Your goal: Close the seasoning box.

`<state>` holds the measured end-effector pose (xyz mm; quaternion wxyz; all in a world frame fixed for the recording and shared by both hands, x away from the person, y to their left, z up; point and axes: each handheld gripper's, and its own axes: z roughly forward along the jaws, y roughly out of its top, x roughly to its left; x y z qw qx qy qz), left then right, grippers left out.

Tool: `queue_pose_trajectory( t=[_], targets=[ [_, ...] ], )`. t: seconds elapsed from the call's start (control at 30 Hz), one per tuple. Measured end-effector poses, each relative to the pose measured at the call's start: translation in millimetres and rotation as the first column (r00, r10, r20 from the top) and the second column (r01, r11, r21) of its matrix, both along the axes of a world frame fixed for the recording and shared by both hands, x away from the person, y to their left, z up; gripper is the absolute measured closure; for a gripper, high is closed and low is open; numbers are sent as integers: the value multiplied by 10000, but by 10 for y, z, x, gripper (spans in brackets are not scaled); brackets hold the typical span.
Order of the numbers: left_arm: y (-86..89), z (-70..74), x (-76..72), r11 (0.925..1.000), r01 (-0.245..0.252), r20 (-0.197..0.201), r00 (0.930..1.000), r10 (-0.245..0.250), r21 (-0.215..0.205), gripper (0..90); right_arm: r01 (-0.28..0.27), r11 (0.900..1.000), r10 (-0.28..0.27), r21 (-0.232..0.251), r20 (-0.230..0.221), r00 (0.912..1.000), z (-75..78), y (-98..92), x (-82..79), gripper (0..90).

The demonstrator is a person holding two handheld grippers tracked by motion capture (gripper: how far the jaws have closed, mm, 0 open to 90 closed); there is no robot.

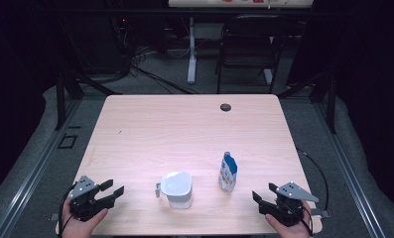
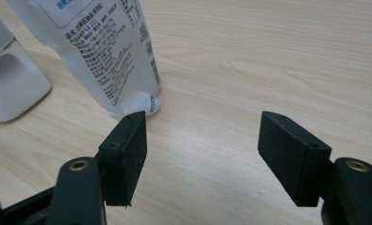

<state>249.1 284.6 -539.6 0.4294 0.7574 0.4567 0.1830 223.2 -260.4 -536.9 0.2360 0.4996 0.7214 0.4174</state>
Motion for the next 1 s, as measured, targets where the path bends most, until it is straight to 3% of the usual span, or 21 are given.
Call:
queue_pose_trajectory(
  t=[0.23,0.57,0.77,1.0],
  targets=[
    [-10,-60,19,10000,41,-35,10000,-41,1,473,12,10000,-12,0,-71,10000,-83,2,-8,331],
    [-14,-160,40,9999,14,-203,9998,-11,128,476,-156,9991,149,-389,-180,9997,-172,51,-26,331],
    [-26,-190,48,9981,108,-294,9995,-91,606,476,-219,9982,210,-567,-163,9996,-229,93,-22,331],
    [-23,-208,46,9973,100,-254,9996,-82,726,472,-253,9969,250,-743,-51,9997,-233,132,-27,331]
  ],
)
